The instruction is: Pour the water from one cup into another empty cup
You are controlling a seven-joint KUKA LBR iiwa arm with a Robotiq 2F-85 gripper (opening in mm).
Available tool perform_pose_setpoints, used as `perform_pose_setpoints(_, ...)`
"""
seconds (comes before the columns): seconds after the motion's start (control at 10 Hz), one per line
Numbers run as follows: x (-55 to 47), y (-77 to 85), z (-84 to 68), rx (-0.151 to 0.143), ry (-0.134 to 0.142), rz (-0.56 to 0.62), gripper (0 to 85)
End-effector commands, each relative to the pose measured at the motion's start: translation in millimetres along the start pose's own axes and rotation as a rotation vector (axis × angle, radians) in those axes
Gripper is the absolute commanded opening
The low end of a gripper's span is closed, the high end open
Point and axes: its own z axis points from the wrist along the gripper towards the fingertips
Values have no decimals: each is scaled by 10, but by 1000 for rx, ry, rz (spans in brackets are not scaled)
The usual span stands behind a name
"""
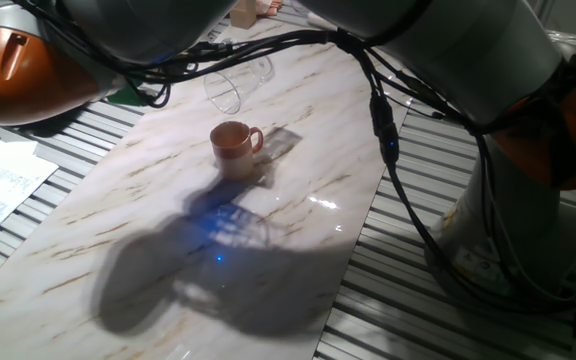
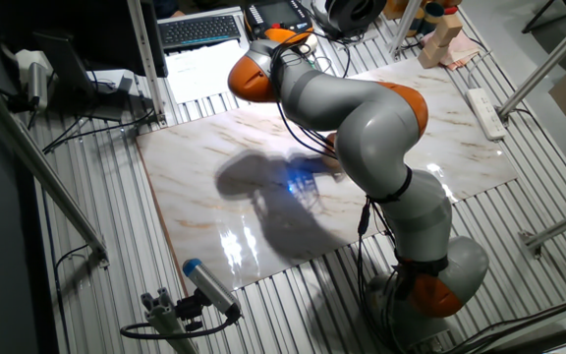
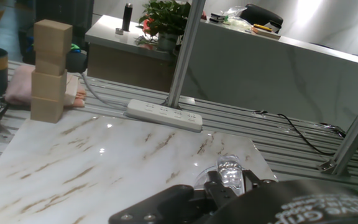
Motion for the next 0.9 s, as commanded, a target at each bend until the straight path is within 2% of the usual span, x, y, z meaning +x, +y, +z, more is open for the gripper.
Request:
perform_pose_setpoints(0.0, -3, -4, -2, -1, -1, 0, 0)
perform_pose_setpoints(0.3, -1, -8, -6, 2, -3, 0, 0)
perform_pose_setpoints(0.4, -1, -8, -5, 13, -4, 2, 0)
perform_pose_setpoints(0.8, -5, -17, -12, 10, -4, 1, 0)
